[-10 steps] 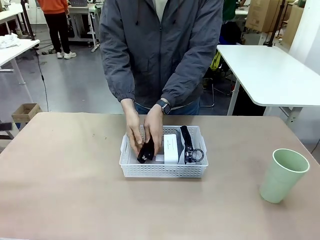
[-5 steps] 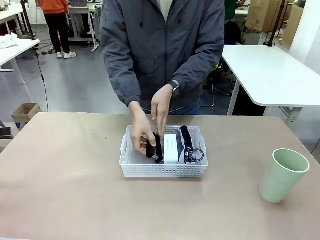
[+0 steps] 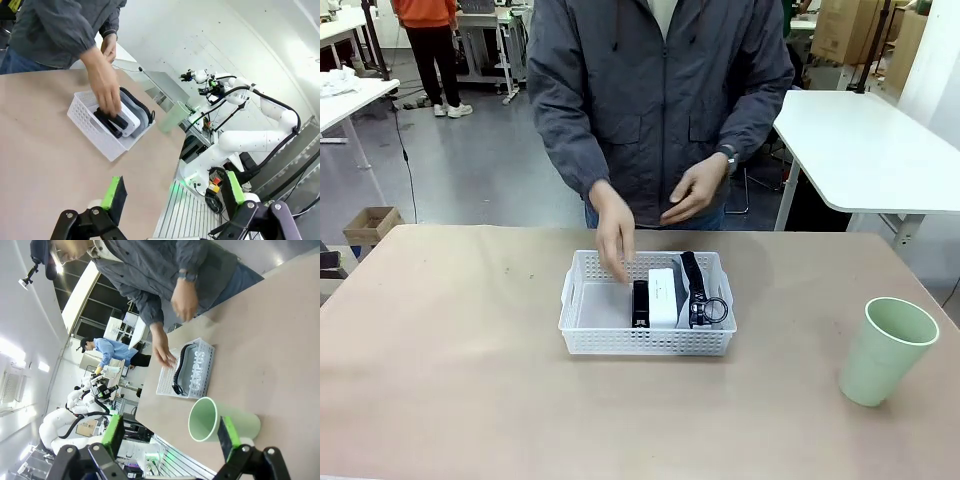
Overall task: Efficiently arrange items inside the basket to fit them all.
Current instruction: Pick up the Reusable plastic cup and place it inside the Organizing basket.
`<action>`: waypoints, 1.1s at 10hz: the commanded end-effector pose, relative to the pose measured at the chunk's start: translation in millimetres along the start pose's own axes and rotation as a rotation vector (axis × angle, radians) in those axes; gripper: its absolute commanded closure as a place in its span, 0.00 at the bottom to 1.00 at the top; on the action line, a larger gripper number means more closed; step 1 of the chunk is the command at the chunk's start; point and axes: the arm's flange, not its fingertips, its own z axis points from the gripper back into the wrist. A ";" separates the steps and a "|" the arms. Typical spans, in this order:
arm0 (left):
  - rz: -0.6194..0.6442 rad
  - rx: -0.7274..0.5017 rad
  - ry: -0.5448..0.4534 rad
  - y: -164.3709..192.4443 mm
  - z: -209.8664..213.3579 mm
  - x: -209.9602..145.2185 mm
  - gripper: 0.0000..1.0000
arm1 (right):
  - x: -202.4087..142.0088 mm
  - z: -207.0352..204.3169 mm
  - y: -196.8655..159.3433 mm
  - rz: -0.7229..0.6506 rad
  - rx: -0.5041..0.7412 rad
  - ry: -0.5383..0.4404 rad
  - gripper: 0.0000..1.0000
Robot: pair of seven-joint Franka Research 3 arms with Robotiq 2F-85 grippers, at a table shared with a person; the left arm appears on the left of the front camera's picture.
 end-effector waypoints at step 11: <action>0.011 0.003 -0.024 -1.9 -3.5 1.5 0.00 | -52.3 14.6 -77.2 0.553 -0.103 0.483 0.00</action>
